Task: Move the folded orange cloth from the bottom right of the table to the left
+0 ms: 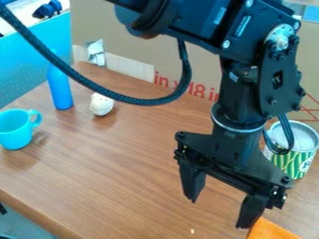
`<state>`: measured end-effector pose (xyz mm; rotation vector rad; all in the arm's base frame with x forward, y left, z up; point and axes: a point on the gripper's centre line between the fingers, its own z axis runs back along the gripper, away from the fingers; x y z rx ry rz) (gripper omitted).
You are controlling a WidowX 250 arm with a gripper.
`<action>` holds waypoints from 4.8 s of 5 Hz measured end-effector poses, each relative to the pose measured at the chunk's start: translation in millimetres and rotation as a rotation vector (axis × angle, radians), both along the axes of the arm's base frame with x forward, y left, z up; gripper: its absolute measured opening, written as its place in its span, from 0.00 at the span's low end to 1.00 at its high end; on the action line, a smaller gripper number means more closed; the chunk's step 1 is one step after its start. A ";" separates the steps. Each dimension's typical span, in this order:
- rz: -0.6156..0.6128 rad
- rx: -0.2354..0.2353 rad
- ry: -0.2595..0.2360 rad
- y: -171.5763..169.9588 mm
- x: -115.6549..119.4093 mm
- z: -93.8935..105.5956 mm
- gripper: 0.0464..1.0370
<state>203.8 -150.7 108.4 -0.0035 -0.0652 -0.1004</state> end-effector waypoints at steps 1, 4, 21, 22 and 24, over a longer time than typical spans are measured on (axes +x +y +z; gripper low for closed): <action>-0.002 0.011 0.015 0.5 -1.3 -5.7 0.96; -0.144 -0.016 -0.077 -59.5 -0.1 -39.3 0.96; 0.005 -0.044 -0.014 92.4 16.1 -6.5 0.96; -0.007 -0.039 0.007 87.0 5.3 1.3 0.96; -0.007 -0.040 0.006 86.1 4.8 1.9 0.96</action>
